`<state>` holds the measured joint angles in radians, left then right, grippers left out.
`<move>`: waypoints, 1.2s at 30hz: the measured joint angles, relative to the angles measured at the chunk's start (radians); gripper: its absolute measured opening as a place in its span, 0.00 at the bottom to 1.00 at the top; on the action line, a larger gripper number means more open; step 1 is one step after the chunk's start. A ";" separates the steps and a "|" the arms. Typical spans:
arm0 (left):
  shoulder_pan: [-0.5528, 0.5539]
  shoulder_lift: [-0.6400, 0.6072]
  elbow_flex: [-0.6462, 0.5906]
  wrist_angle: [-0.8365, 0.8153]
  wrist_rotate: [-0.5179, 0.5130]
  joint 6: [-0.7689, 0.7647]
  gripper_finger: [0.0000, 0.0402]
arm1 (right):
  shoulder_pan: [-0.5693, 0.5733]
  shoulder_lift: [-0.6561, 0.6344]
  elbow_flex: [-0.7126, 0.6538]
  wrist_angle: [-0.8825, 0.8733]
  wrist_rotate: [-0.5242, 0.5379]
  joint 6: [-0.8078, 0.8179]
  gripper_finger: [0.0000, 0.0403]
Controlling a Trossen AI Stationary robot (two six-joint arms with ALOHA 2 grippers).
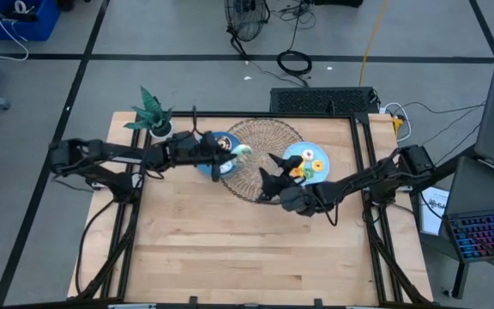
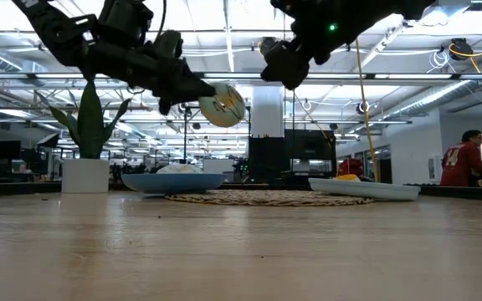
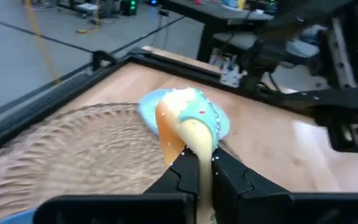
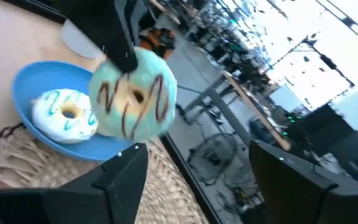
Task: Pick & Place donuts
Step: Put the large blue donut on the dark blue plate
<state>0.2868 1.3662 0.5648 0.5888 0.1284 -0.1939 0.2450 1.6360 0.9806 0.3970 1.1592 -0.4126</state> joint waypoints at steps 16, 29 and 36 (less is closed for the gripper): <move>0.228 -0.309 0.000 -0.710 -0.085 0.012 0.02 | 0.049 0.000 -0.036 -0.008 0.046 0.049 0.63; 0.335 -0.305 0.000 -0.821 -0.026 -0.052 0.02 | 0.042 0.000 -0.096 -0.004 0.046 0.117 0.62; 0.356 -0.263 0.000 -0.778 0.092 -0.070 0.02 | 0.043 0.000 -0.097 -0.004 0.045 0.123 0.62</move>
<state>0.6429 1.1035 0.5644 -0.1896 0.2202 -0.2642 0.2876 1.6360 0.8832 0.3927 1.2041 -0.2891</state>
